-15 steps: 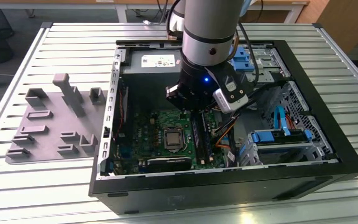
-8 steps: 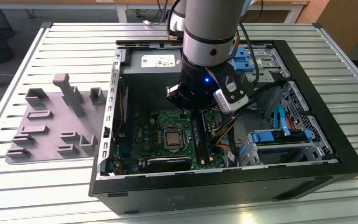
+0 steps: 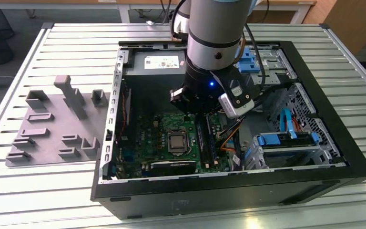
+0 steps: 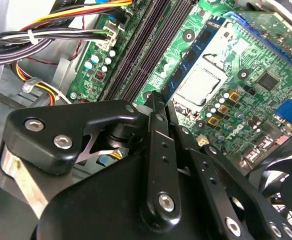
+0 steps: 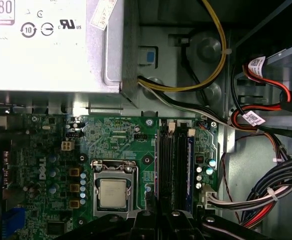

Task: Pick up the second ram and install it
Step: 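Insert the second ram into the second slot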

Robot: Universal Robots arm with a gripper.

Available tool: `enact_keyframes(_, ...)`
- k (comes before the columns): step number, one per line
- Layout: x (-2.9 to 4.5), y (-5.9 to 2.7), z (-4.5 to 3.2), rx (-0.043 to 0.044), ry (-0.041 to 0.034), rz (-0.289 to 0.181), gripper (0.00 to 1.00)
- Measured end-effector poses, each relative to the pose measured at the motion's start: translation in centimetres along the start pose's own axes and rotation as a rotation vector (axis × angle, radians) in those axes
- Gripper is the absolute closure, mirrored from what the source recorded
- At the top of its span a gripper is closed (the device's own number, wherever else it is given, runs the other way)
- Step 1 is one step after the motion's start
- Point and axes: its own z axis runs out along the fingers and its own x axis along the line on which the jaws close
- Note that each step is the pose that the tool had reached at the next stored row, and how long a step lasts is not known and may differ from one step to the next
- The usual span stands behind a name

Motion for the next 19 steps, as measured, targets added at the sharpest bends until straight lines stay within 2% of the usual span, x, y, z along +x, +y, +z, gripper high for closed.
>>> enact_keyframes(12,-0.09,0.00,0.10,0.0000,0.0000,0.000,0.86)
enact_keyframes(19,-0.56,0.00,0.23,-0.0001,0.0000,0.000,0.86)
